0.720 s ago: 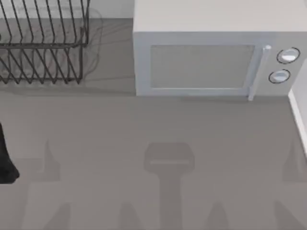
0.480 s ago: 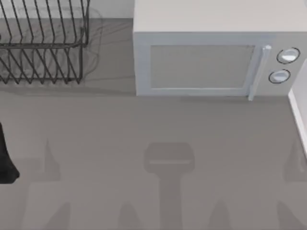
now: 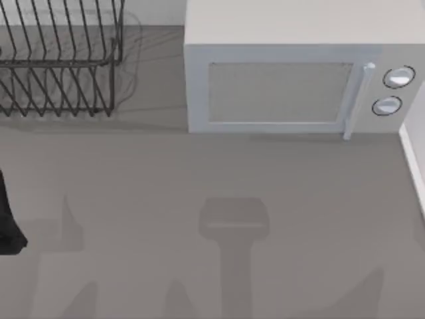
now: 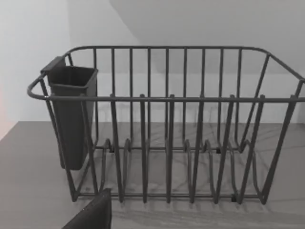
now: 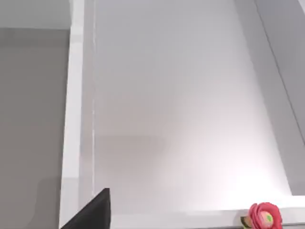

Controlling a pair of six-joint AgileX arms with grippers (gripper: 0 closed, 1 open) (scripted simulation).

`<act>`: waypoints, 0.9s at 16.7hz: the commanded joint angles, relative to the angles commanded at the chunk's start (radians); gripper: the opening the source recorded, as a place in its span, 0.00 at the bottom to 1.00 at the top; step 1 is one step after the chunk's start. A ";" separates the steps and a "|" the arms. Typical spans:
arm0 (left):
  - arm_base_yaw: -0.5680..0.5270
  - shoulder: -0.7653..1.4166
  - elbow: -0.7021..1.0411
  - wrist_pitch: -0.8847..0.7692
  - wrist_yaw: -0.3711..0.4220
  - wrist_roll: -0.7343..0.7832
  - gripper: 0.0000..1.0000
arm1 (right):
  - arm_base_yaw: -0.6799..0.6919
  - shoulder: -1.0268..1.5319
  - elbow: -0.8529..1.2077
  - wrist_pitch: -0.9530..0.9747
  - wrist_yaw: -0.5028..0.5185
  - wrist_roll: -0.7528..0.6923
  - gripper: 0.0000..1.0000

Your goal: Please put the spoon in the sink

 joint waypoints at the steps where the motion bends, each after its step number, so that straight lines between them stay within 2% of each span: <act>1: 0.000 0.000 0.000 0.000 0.000 0.000 1.00 | -0.029 0.099 0.054 -0.064 -0.002 -0.023 1.00; 9: 0.000 0.000 0.000 0.000 0.000 0.000 1.00 | -0.232 0.723 0.444 -0.497 -0.009 -0.191 1.00; 15: 0.000 0.000 0.000 0.000 0.000 0.000 1.00 | -0.292 0.893 0.571 -0.613 -0.010 -0.241 1.00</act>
